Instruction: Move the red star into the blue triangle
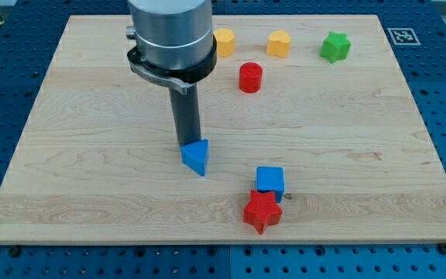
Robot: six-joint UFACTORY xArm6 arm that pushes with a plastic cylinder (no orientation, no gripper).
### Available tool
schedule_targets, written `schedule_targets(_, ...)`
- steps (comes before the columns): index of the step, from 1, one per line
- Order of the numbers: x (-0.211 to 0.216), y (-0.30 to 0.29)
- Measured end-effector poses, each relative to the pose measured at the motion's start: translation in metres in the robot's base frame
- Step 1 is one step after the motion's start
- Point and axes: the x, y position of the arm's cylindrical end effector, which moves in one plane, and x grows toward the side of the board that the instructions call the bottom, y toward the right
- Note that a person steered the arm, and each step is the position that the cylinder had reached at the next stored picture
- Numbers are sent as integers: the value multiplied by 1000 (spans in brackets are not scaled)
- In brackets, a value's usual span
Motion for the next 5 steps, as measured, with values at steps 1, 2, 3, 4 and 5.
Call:
schedule_targets(1,16,10)
schedule_targets(2,35,29)
schedule_targets(3,41,36)
schedule_targets(4,4,46)
schedule_targets(5,-3,114)
